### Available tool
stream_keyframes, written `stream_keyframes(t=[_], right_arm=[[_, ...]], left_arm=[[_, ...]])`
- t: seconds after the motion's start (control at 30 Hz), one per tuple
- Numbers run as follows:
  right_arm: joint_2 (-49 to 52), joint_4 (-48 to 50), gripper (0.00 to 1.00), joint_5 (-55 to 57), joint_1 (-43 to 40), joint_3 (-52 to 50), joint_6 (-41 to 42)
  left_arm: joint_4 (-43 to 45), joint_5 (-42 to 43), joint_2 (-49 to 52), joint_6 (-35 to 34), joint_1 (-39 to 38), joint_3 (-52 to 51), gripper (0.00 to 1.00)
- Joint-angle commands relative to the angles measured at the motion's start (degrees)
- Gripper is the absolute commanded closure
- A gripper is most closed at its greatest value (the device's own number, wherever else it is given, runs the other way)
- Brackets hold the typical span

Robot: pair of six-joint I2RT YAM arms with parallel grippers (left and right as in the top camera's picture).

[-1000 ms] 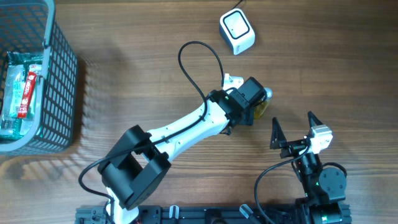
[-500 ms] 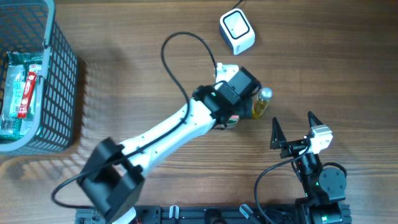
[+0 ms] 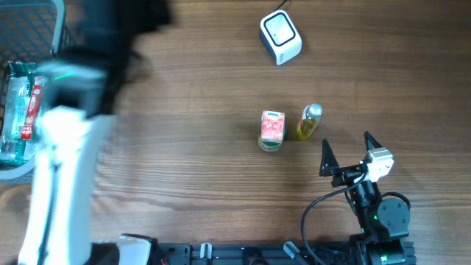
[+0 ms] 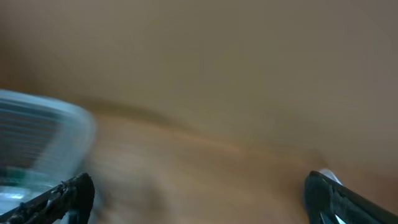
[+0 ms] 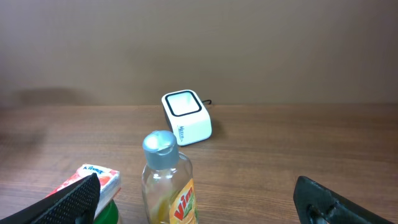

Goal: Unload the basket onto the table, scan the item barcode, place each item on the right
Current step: 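Return left gripper to the basket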

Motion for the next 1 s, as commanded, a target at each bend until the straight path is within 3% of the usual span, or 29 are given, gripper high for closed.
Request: stream_keyframes(t=[0.0,0.13,0.33,0.4,0.77,0.97], right_arm=[[-0.3,0.1,0.0,0.5,-0.1,0.0,-0.4],[-0.3,0.1,0.0,0.5,-0.1,0.0,-0.4],[-0.3,0.1,0.0,0.5,-0.1,0.0,-0.4],[-0.3,0.1,0.0,0.5,-0.1,0.0,-0.4],[-0.3,0.1,0.0,0.5,-0.1,0.0,-0.4],[-0.3,0.1,0.0,0.5,-0.1,0.0,-0.4]], left_arm=[[0.4,-0.9,-2.2,11.3,14.7,2.6,0.0],[0.1,2.8,0.4,10.6,30.4,1.8,0.0],[-4.6,4.1,7.4,7.8,40.8,-1.4,0.0],[-5.8,4.1,8.8,4.9,42.6,-3.3,0.0],[-3.5,4.3,14.7,5.0,46.3,-7.7,0.0],[-2.4,4.3,17.5,9.1,46.5,-7.7,0.0]])
